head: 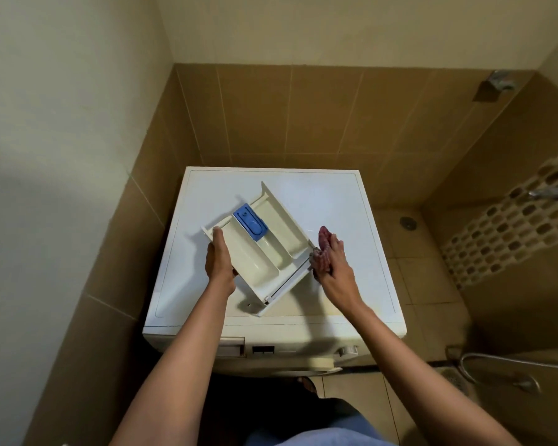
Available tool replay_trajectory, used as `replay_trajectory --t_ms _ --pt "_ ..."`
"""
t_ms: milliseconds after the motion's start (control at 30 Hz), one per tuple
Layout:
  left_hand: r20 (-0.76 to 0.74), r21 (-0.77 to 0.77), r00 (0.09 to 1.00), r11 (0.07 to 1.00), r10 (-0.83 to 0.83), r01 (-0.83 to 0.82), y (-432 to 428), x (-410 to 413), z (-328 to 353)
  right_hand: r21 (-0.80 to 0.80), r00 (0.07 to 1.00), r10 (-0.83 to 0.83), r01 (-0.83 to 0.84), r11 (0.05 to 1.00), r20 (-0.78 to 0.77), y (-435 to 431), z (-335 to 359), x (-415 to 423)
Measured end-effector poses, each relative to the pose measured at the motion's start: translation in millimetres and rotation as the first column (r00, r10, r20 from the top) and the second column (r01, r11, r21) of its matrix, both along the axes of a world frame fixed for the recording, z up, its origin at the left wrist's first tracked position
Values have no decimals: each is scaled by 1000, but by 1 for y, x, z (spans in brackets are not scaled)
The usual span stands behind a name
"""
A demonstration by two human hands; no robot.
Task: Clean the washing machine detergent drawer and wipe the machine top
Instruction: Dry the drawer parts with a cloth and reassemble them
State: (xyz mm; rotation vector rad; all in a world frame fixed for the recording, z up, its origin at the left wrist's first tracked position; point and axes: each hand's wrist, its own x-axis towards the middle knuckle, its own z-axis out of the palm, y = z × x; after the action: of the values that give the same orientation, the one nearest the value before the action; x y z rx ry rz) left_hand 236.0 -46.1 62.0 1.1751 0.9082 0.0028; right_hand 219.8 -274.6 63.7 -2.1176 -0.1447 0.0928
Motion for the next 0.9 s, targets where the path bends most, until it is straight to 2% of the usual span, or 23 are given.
replay_trajectory --t_ms 67,167,233,333,467,600,733,800,900 --pt "-16 7 999 1000 -30 30 2 1 -1 -80 997 5 2 997 80 8 -11 -2" --pt "-81 42 990 991 -119 123 3 0 -6 -208 996 86 -77 975 36 20 -22 -11" --pt "-122 59 979 983 -164 172 5 -2 -13 -282 980 133 -88 955 145 27 -27 -18" --pt "-124 111 957 954 -264 277 10 2 -12 -457 902 217 -24 889 374 31 -37 -22" --pt "-153 176 914 900 -376 400 1 4 7 -564 822 365 -66 823 438 30 -36 -24" --pt "-10 -31 903 903 -429 429 -3 -9 -3 -481 857 325 -105 870 400 22 -19 -12" --pt "-29 -304 860 824 -510 479 -7 -19 8 -391 854 353 -197 899 381 13 12 9" --pt "21 -393 890 815 -456 426 -17 -18 17 -367 842 345 -193 910 414 14 26 23" --pt "97 -483 941 811 -325 330 -32 -6 29 -249 854 258 -157 956 452 37 42 26"
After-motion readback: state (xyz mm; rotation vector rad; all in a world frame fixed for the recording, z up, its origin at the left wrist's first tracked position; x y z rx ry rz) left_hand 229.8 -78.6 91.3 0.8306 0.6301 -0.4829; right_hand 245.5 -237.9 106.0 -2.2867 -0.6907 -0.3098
